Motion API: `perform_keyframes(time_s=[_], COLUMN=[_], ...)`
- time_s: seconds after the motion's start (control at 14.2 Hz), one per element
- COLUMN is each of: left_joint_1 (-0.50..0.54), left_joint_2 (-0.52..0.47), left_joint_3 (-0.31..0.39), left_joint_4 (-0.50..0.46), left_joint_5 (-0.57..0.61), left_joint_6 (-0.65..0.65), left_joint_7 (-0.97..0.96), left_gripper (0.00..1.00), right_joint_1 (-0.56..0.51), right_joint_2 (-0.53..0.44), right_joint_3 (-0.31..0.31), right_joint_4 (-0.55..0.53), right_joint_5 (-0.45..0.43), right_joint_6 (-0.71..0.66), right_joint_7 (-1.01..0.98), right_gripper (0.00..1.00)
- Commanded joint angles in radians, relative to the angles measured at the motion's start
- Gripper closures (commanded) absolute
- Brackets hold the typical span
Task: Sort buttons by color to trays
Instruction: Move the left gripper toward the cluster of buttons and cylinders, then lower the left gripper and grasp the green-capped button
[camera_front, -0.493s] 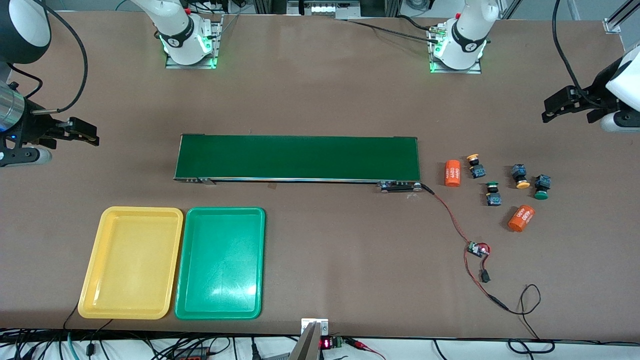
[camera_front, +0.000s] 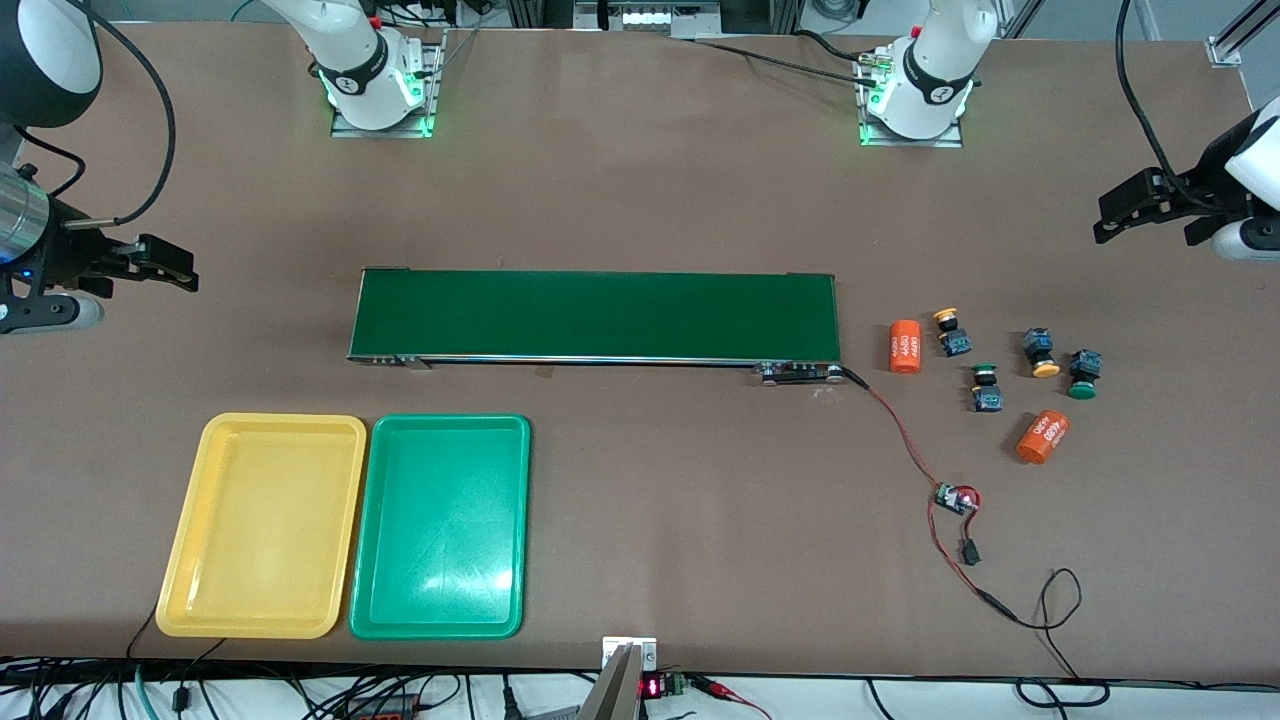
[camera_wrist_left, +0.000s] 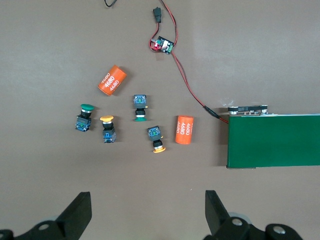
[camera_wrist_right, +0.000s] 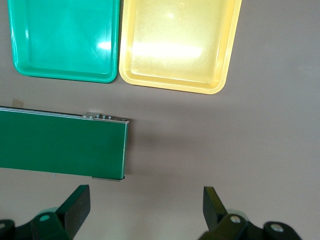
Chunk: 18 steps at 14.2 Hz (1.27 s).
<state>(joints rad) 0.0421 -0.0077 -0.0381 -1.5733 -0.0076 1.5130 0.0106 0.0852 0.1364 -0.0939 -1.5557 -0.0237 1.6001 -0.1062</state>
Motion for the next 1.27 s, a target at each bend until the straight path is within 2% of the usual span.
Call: perform_keyframes(time_s=[0.0, 0.28, 0.63, 0.77, 0.92, 1.2], left_joint_1=[0.005, -0.011, -0.011, -0.007, 0.01, 0.016], left_joint_2=[0.006, 0.116, 0.404, 0.471, 0.511, 0.509], left_joint_3=[-0.006, -0.009, -0.011, -0.011, -0.011, -0.009], left_joint_4=[-0.01, -0.002, 0.113, 0.111, 0.054, -0.112], left_joint_5=[0.011, 0.011, -0.005, -0.014, -0.028, -0.028], left_joint_6=[-0.007, -0.042, -0.036, 0.004, 0.1, 0.329], left_joint_7=[0.022, 0.012, 0.029, 0.022, 0.04, 0.042], left_gripper=[0.0, 0.0, 0.0, 0.0, 0.0, 0.0], right_joint_1=[0.01, 0.008, 0.007, 0.007, 0.007, 0.004], right_joint_2=[-0.015, -0.015, -0.014, -0.011, -0.007, -0.003], right_joint_3=[-0.006, -0.004, -0.004, -0.004, -0.004, -0.004], right_joint_4=[-0.017, -0.017, -0.017, -0.017, -0.017, -0.017], right_joint_5=[0.001, 0.001, -0.024, -0.024, -0.024, -0.025], right_joint_6=[0.011, 0.011, 0.021, 0.027, 0.031, 0.031], right_joint_7=[-0.001, -0.003, -0.017, -0.017, -0.017, -0.017], right_gripper=[0.0, 0.0, 0.0, 0.0, 0.0, 0.0])
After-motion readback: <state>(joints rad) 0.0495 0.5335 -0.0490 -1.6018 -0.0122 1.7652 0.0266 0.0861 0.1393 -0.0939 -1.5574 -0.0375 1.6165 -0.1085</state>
